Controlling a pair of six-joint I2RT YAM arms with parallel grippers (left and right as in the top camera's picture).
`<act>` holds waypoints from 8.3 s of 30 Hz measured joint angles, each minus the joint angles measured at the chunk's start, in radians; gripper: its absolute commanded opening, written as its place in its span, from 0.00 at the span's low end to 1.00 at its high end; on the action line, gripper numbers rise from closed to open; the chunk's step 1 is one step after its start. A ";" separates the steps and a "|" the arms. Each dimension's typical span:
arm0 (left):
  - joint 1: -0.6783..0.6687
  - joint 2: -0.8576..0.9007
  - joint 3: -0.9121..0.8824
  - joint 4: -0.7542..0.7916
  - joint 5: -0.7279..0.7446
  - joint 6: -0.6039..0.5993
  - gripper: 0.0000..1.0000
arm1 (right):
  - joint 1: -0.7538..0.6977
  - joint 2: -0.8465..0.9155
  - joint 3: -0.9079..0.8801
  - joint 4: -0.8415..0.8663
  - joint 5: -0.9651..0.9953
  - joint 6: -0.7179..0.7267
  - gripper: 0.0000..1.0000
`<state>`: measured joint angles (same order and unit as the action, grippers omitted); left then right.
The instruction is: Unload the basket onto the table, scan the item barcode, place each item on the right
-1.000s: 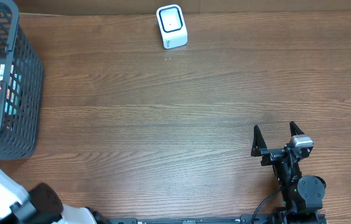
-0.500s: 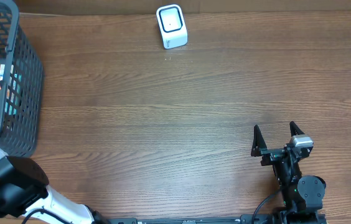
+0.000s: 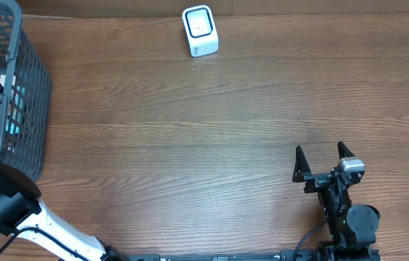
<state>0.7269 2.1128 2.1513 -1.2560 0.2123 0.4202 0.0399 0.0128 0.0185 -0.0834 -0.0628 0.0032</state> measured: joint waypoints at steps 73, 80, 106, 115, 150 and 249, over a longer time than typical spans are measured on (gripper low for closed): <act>-0.047 0.198 -0.046 0.012 -0.018 -0.010 0.66 | 0.000 0.000 0.000 0.000 0.000 0.000 1.00; -0.047 0.198 -0.049 0.016 -0.021 -0.038 0.63 | 0.000 0.000 0.000 0.000 0.000 0.000 1.00; -0.047 0.011 -0.085 0.070 -0.064 -0.167 0.45 | 0.000 0.000 0.000 0.000 0.000 0.000 1.00; -0.047 -0.224 -0.085 0.138 -0.106 -0.244 0.48 | 0.000 0.000 0.000 0.000 0.000 0.000 1.00; -0.545 -0.623 -0.108 -0.158 -0.131 -0.496 0.47 | 0.000 0.000 0.000 0.000 0.000 0.000 1.00; -1.733 -0.154 -0.702 0.509 -0.377 -1.333 0.99 | 0.000 0.000 0.000 0.000 0.000 0.000 1.00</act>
<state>-1.0058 1.9591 1.4490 -0.7467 -0.1650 -0.9131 0.0399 0.0128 0.0185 -0.0830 -0.0628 0.0032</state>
